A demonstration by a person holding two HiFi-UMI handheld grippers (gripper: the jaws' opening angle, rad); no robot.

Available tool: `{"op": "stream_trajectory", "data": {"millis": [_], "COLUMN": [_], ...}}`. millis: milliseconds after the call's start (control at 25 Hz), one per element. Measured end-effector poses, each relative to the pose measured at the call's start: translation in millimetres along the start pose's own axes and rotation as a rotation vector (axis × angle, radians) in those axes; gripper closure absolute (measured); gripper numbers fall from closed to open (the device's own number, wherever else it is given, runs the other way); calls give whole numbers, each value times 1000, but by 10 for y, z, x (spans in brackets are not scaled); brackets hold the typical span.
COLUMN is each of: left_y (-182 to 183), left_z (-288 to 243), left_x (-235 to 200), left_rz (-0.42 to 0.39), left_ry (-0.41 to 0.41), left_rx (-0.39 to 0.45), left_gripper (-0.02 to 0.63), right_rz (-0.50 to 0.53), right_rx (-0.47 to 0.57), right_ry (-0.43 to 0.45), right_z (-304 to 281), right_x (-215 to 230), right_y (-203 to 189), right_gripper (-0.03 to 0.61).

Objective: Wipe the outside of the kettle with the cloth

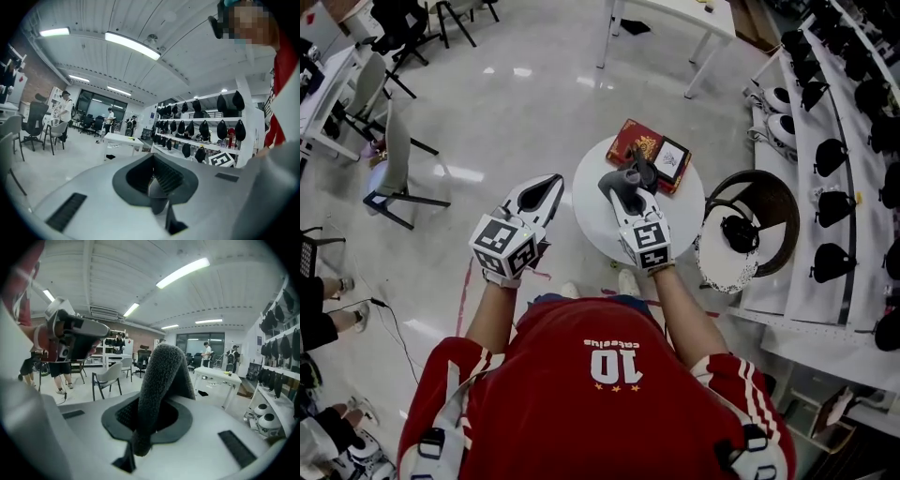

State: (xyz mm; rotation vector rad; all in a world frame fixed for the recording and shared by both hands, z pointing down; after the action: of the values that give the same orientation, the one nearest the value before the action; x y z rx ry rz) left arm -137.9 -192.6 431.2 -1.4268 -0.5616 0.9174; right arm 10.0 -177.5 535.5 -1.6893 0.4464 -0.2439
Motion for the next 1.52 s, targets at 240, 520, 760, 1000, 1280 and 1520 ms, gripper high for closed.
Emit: {"op": "stream_trajectory", "data": {"millis": [240,520,760,1000,1280,1520], "left_y": [-85,-203,-285,-331,-383,-521], "left_z": [-411,-818,-1064,-1229,-1307,-1275], "left_x": [336,693,918,1054,1085,1085], "left_rz": [5,8,-4,-29,-51,-63], "left_ry": [-19,-19,6,48,127,217], "left_rx": [8,2,-2,-2,-13,-30], "left_gripper": [604,604,604,605,604,604], "right_rz": [7,3,-34,-49,-55,-36], "right_rx": [57,72,31,-29,-90,-125], "right_ry": [-43,-113,-118,-54,56,166], "right_z": [414,812,962,911,696,426], "right_x": [544,1288,1732,1866,1972,1979], "right_y": [211,159,-194,-622,-1095,-1461], "right_gripper": [529,529,529,529,529,529]}}
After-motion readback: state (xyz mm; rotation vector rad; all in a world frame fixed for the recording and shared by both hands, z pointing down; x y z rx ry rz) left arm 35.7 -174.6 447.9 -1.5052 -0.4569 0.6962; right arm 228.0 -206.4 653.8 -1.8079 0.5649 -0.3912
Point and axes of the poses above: the fingertips, and each gripper's own axes: z backward along the fingers, x to its right, y out of its top, the point moved 3 cm from there along z, backward along the fingers, and after that the axes turned 11 degrees about x, right-handed, at the moved point
